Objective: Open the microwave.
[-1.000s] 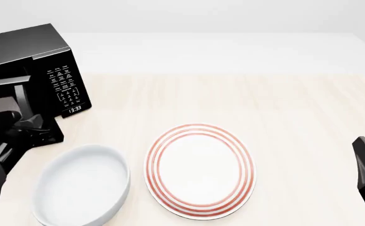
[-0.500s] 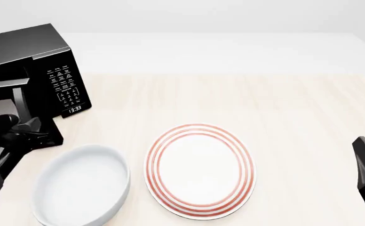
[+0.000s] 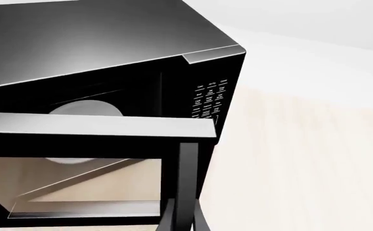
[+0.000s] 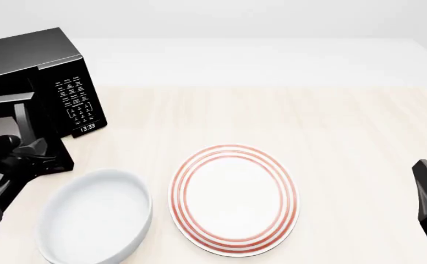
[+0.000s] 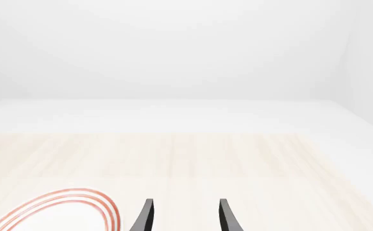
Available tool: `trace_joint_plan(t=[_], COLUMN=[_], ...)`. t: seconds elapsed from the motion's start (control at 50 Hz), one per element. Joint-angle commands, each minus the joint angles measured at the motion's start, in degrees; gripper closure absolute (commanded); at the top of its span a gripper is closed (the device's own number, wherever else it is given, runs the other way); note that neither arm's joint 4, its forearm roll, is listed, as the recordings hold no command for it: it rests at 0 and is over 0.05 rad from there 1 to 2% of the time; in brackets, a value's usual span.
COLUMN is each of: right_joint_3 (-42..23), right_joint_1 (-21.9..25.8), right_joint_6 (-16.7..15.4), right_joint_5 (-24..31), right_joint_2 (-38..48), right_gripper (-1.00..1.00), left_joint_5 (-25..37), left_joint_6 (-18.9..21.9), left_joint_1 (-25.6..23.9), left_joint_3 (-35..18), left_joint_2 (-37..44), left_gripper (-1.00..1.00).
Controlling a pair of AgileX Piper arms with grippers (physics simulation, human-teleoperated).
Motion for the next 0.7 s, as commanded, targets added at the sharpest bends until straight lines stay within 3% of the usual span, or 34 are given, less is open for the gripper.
trace_joint_plan(t=[0.02, 0.04, 0.7], right_joint_3=[0.00, 0.00, 0.00], right_joint_1=[0.00, 0.01, 0.00], right_joint_6=[0.00, 0.00, 0.01], right_joint_5=[0.00, 0.00, 0.00], right_joint_2=[0.01, 0.01, 0.01], right_gripper=[-1.00, -1.00, -1.00], left_joint_5=[-2.36, -2.43, -2.16], left_joint_6=[-1.47, -1.54, -1.85], left_joint_1=[-2.47, -2.41, -0.28], left_joint_3=[-3.40, -3.36, -2.47], left_joint_2=[-2.97, -2.91, -4.08], left_gripper=[1.00, -1.00, -1.00])
